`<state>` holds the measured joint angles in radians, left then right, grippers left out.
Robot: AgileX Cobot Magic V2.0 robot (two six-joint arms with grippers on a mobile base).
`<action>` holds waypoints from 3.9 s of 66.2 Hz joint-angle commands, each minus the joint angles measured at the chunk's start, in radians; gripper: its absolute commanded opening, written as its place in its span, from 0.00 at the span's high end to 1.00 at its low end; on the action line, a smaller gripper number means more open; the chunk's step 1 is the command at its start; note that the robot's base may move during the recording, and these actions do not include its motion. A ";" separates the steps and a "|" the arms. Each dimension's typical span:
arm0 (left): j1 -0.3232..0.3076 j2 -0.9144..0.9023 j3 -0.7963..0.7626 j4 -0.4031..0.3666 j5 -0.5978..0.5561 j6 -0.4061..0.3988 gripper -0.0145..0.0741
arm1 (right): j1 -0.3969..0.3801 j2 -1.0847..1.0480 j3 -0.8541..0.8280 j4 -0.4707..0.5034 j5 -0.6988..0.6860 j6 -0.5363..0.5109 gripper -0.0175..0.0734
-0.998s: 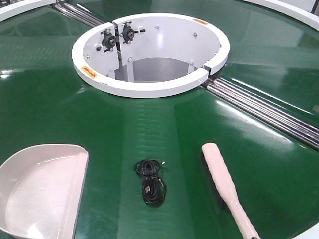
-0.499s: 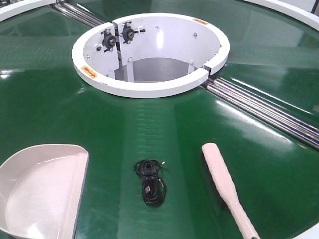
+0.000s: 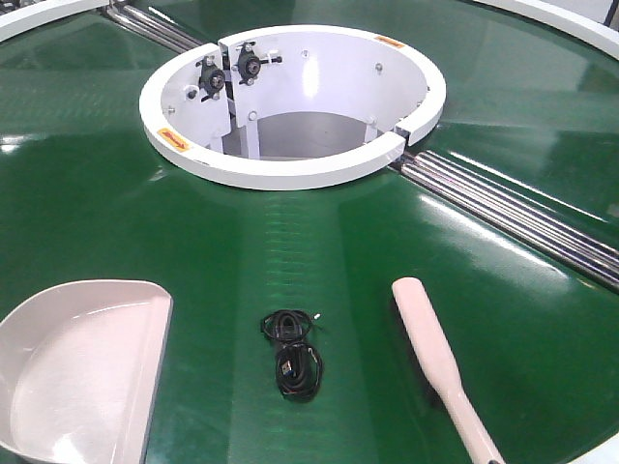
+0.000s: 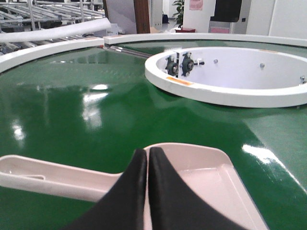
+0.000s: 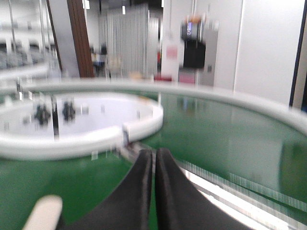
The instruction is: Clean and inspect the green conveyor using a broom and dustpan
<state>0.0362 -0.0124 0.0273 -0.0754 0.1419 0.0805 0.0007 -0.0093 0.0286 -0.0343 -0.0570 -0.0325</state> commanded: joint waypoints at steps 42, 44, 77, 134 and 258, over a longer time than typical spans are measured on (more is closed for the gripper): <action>0.001 0.090 -0.388 0.053 -0.255 -0.115 0.86 | -0.003 0.184 -0.478 0.005 0.030 0.113 0.80; 0.001 0.125 -0.433 0.075 -0.219 -0.115 0.86 | -0.003 0.217 -0.516 0.005 0.072 0.113 0.80; -0.001 0.630 -0.715 0.118 -0.031 -0.108 0.45 | -0.001 0.594 -0.701 0.009 0.195 0.105 0.59; -0.082 0.651 -0.718 0.118 0.042 -0.003 0.21 | 0.244 1.118 -1.004 0.116 0.826 -0.049 0.10; -0.082 0.650 -0.718 0.108 0.214 -0.007 0.21 | 0.364 1.833 -1.323 -0.073 1.025 0.218 0.67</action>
<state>-0.0373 0.6363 -0.6552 0.0405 0.4178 0.0769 0.3731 1.8581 -1.2671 -0.0754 0.9791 0.1763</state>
